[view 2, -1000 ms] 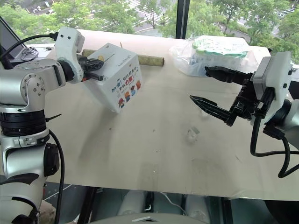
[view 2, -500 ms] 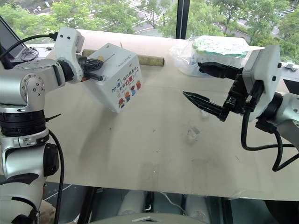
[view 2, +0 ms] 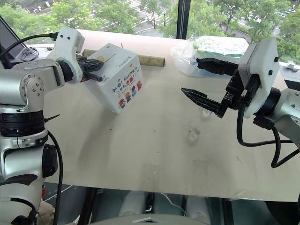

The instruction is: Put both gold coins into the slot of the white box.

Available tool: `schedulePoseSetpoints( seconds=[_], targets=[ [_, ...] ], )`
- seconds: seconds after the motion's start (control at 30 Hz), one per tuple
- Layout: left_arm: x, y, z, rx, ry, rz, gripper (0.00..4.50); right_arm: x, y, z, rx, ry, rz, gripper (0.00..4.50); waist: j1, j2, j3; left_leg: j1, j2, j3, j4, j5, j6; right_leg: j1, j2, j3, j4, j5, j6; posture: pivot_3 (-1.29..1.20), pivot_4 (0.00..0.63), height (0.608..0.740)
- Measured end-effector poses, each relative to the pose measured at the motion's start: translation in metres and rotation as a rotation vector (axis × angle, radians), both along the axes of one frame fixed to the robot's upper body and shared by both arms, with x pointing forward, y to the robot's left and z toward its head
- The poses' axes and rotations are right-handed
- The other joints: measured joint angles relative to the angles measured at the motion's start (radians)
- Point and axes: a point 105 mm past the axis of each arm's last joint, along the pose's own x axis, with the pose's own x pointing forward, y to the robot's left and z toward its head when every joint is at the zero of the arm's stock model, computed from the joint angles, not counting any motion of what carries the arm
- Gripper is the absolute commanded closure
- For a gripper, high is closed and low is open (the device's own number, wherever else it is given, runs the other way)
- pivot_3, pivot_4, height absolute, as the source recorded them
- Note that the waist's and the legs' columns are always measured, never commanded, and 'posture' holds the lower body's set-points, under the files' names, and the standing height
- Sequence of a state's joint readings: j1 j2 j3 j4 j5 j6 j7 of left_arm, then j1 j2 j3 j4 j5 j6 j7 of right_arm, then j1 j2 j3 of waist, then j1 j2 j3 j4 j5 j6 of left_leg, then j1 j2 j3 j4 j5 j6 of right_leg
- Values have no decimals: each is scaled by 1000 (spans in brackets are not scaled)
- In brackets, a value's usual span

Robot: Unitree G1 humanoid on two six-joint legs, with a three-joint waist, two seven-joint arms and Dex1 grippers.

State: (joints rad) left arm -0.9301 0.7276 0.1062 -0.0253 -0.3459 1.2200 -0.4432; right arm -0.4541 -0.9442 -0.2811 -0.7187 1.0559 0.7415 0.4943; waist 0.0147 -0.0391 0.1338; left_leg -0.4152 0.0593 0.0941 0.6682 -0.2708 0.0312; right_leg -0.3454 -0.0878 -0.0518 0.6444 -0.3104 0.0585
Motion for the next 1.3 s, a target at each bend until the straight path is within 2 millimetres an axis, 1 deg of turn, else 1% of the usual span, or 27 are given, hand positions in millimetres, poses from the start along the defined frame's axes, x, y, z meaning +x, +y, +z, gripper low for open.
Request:
schedulePoseSetpoints(
  seconds=[0.37, 0.47, 0.57, 0.6, 0.87, 0.93, 0.97, 1.0, 1.03, 1.07, 1.13, 1.2, 1.27, 1.3],
  targets=[
    [-1, 1, 0, 22, 4, -22, 4500, 0, 0, 0, 0, 3, 1, 702, 0, 0, 0, 0, 0, 0, 0, 0, 0, 0, 0, 0, 0, 0, 0, 0, 150, 740],
    [-1, 0, -1, 22, 3, -28, 3658, 0, 0, -1, -1, 8, 1, 662, 0, 0, 0, 0, 0, 0, 0, 0, 0, 0, 0, 0, 0, 0, 0, 0, 150, 740],
    [-1, 1, -1, 32, 0, -31, 2252, 0, -1, -4, -1, 21, -1, 662, 0, 0, 0, 0, 0, 0, 0, 0, 0, 0, 0, 0, 0, 0, 0, 0, 150, 740],
    [-1, 2, 0, 35, -1, -28, 1877, 0, -1, -5, -1, 23, -2, 662, 0, 0, 0, 0, 0, 0, 0, 0, 0, 0, 0, 0, 0, 0, 0, 0, 150, 740],
    [-1, -2, -2, 12, -16, -59, 1877, 0, -4, -10, 0, 40, -8, 662, 2, 0, 0, 0, 0, 0, 0, 0, 0, 0, 0, 0, 0, 0, 0, 0, 150, 740],
    [-1, -11, -3, -22, -35, -102, 1877, 1, -5, -13, -3, 51, -11, 662, 2, 0, 0, -1, 0, 0, 0, 0, 0, 0, 0, 0, 0, 0, 0, 0, 150, 740],
    [-3, -24, 1, -92, -85, -174, 1877, 1, -6, -15, -3, 58, -17, 662, 3, 0, 0, -1, 0, 0, 0, 0, 0, 0, -1, 0, 0, 0, 0, 0, 150, 740],
    [-5, -31, 3, -121, -113, -214, 1877, 1, -7, -16, -3, 61, -20, 662, 3, 0, 0, -1, 0, -1, 1, 0, 0, 0, -1, -1, 0, 0, 0, 0, 150, 740],
    [-17, -52, 8, -219, -190, -342, 1877, 2, -10, -21, -7, 73, -39, 662, 3, 0, 0, -1, 0, -1, 0, 0, 0, 1, -1, -1, 1, 0, 0, 0, 150, 740],
    [-22, -60, 9, -242, -209, -395, 1877, 3, -11, -24, -7, 84, -48, 662, 1, -1, 0, -1, 0, -1, 0, 0, 0, 1, -1, -1, 1, 0, 0, 0, 150, 740],
    [-37, -70, 5, -268, -226, -489, 1877, 4, -17, -33, -4, 112, -83, 662, -3, -1, 0, -1, 0, -2, -1, 0, 0, 1, -1, -1, 1, 0, 0, 0, 150, 740],
    [-55, -71, -2, -291, -232, -564, 1877, 5, -27, -44, -7, 139, -141, 662, -7, 0, 0, 0, -1, -4, -2, 0, 0, 0, 0, 0, 1, 0, 0, 0, 150, 740],
    [-77, -73, -27, -292, -170, -641, 1877, 4, -41, -65, -22, 192, -217, 662, -4, 0, 0, 0, -1, -7, -2, 0, 0, 1, 0, 1, 0, 0, 0, 0, 150, 740],
    [-83, -73, -37, -296, -139, -657, 1877, 3, -45, -74, -26, 218, -234, 662, -2, 0, 0, -1, -2, -7, -2, 0, 0, 0, 0, 1, 0, 0, 0, 0, 150, 740]
  ],
)
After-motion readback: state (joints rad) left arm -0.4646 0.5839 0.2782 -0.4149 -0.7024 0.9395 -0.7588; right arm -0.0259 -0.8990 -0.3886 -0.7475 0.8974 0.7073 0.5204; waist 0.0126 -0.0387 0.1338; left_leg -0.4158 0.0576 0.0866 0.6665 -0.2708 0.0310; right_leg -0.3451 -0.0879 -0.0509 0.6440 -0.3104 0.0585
